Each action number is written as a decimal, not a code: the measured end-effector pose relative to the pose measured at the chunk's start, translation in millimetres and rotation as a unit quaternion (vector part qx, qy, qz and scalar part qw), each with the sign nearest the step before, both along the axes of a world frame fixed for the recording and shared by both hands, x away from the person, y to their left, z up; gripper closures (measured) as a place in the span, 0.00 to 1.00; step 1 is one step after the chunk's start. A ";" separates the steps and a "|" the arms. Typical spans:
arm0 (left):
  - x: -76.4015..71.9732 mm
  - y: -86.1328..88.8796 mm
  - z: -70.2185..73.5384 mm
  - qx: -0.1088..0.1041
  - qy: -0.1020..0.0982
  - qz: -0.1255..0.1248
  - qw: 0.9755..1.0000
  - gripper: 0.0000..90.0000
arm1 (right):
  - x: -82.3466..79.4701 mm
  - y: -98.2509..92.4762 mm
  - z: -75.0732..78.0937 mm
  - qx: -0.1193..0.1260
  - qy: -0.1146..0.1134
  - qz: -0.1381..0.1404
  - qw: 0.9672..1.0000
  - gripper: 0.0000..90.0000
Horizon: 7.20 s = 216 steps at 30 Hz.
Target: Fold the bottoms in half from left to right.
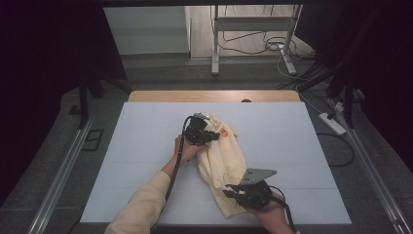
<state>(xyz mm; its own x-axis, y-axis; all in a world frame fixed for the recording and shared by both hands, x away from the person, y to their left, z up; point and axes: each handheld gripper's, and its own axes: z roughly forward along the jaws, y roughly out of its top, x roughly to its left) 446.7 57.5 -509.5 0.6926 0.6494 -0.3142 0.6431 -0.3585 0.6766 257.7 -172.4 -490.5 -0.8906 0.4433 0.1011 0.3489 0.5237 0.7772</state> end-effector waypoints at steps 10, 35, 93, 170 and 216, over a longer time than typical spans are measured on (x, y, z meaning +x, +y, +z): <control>-0.7 -0.2 0.6 -0.012 -0.002 0.002 1.000 0.83 | 1.1 -7.8 -0.6 0.000 0.001 -0.011 1.000 0.85; -39.0 33.9 17.7 -0.019 -0.037 -0.006 0.999 0.42 | 19.2 -36.9 7.8 -0.013 0.005 -0.079 0.997 0.44; -88.9 82.8 6.9 -0.014 -0.037 0.024 0.999 0.38 | 87.9 -17.9 7.7 -0.085 0.027 -0.100 0.991 0.94; -87.6 88.6 8.1 -0.017 -0.040 0.034 0.998 0.36 | 40.8 25.9 7.4 -0.106 0.046 0.012 0.993 0.93; -88.8 88.3 10.6 -0.014 -0.044 0.028 0.999 0.35 | 74.7 -21.7 -1.9 -0.093 0.038 -0.109 0.989 0.40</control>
<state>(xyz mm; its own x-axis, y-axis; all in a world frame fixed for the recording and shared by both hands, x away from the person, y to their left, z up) 357.9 145.8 -499.0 0.6806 0.6800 -0.2726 0.5996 -0.3032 0.7407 332.4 -194.0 -492.4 -0.7649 0.6411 0.0619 0.5224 0.5613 0.6419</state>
